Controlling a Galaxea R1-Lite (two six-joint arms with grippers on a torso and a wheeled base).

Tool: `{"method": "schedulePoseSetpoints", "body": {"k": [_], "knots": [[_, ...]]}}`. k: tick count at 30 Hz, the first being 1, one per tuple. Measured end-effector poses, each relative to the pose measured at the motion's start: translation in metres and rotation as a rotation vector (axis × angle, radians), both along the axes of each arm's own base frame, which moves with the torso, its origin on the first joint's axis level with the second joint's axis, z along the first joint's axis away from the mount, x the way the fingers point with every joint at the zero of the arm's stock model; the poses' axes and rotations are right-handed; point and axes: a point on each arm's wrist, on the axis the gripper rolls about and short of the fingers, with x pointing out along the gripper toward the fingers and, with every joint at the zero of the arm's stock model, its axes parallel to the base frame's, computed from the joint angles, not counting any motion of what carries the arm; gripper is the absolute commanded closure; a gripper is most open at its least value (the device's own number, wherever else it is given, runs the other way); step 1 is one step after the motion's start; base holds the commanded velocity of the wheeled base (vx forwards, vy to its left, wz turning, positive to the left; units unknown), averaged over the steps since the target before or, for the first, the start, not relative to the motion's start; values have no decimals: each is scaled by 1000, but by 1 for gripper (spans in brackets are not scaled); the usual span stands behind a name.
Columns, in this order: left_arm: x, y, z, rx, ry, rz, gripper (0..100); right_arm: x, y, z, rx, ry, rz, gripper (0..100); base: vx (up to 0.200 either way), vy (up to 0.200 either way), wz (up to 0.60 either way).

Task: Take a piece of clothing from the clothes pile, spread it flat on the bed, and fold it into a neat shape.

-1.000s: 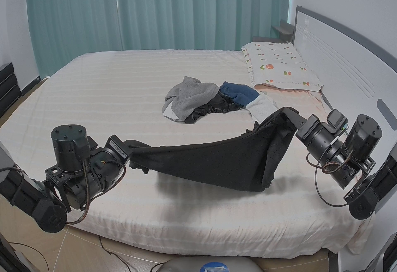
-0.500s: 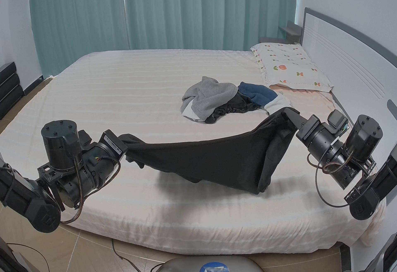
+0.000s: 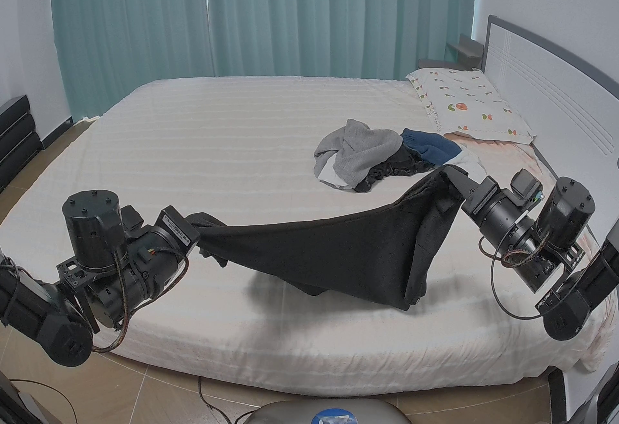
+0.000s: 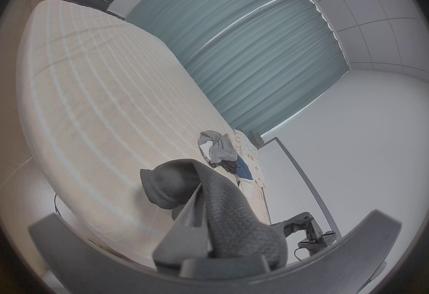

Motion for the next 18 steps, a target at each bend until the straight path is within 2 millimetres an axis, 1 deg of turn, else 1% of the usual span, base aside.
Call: {"method": "schedulePoseSetpoints", "body": {"k": [7,18], "knots": [[-4,-4,1,0,-6,-21,100,-1,7,4,9,-14,-12,100,0,200,0],[-12,-6,7,-8,-21,-44,100,0,8,8,53,-17,-5,100,0,200,0]]}}
